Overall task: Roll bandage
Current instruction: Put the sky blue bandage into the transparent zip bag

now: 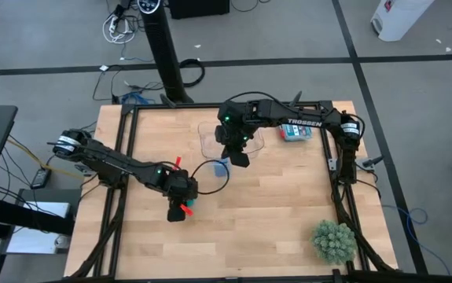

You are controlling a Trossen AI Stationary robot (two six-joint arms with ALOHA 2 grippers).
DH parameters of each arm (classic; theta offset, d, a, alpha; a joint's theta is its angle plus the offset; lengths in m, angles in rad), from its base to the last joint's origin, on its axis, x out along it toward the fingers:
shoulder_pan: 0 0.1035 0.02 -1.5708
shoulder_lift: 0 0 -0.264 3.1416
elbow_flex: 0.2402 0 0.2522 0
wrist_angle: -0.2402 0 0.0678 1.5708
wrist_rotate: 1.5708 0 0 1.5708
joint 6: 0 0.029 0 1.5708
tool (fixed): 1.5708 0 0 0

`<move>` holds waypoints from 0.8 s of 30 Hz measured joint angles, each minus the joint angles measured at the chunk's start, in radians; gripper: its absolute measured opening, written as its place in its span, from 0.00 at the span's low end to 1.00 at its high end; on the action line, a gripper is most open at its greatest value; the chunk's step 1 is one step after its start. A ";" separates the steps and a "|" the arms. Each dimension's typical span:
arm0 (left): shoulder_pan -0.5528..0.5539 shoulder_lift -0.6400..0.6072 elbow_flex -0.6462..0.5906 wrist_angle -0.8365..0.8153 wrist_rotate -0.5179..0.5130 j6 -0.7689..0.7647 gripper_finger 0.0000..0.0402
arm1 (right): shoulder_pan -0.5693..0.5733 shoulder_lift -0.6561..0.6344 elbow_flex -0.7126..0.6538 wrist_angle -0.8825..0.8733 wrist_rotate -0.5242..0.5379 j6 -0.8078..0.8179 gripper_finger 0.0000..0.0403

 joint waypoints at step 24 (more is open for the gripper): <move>0.016 -0.069 0.180 -0.171 -0.128 -0.118 0.05 | -0.025 0.001 0.000 -0.031 0.002 -0.035 0.00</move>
